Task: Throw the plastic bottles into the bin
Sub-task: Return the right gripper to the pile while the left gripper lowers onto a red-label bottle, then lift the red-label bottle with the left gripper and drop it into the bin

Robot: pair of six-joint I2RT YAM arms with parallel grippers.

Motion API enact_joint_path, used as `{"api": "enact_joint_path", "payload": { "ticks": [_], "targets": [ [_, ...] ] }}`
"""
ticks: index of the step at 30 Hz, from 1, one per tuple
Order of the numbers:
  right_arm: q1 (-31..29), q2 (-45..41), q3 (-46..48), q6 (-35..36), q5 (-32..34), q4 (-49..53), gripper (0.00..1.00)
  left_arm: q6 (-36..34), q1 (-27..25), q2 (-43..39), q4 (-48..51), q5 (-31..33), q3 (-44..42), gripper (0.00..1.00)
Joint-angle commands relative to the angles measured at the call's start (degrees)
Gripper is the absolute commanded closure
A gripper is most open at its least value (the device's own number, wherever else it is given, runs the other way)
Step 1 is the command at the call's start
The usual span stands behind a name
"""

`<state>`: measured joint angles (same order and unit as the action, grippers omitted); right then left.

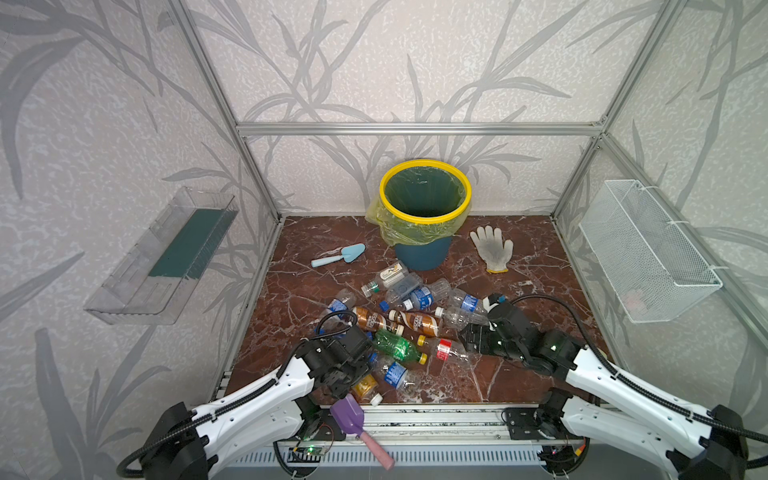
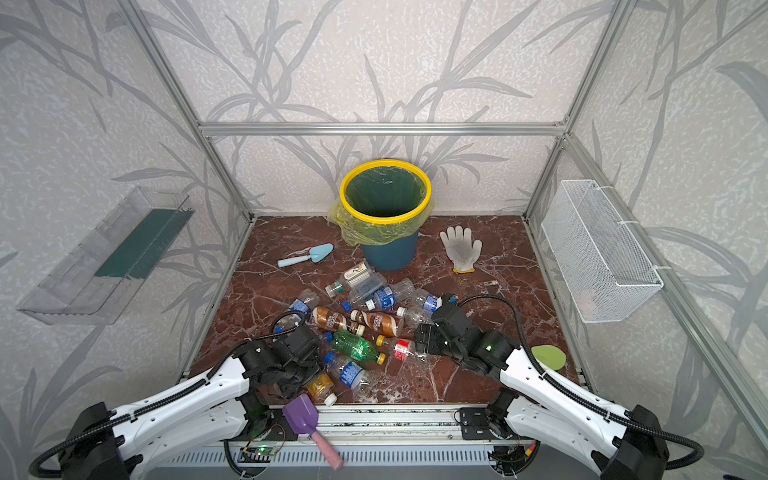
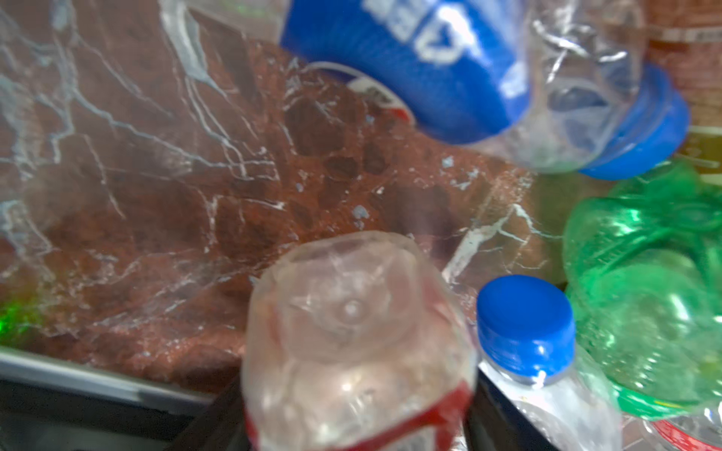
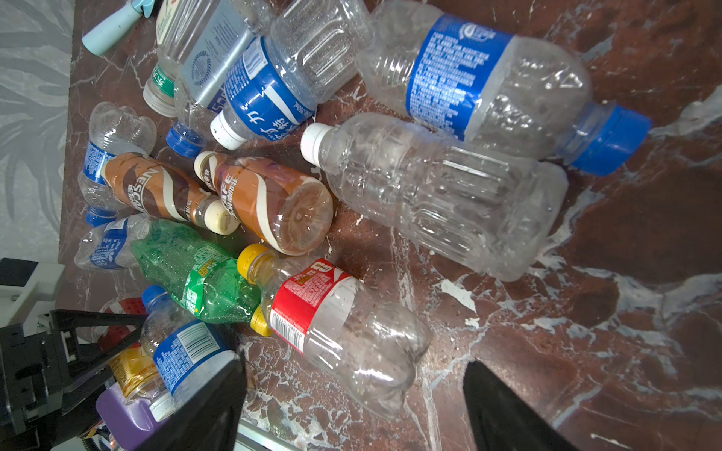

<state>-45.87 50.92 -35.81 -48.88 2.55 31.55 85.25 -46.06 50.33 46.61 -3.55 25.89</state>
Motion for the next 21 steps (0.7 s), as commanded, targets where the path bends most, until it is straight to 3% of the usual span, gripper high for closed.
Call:
{"api": "enact_joint_path", "payload": {
  "ticks": [1,12,21],
  "targets": [
    [-0.46,-0.47,1.06,-0.95,0.89,0.38,0.13,3.12,-0.21,-1.23,0.18,1.13,-1.73,0.29],
    [-0.44,-0.11,1.23,-1.04,1.06,-0.07,0.13,2.3,-0.09,-4.87,1.66,4.53,-1.4,0.46],
    [-0.45,0.3,1.33,-0.62,0.8,-0.51,0.13,-6.37,-0.06,-12.36,2.61,10.87,0.78,0.44]
  ]
}}
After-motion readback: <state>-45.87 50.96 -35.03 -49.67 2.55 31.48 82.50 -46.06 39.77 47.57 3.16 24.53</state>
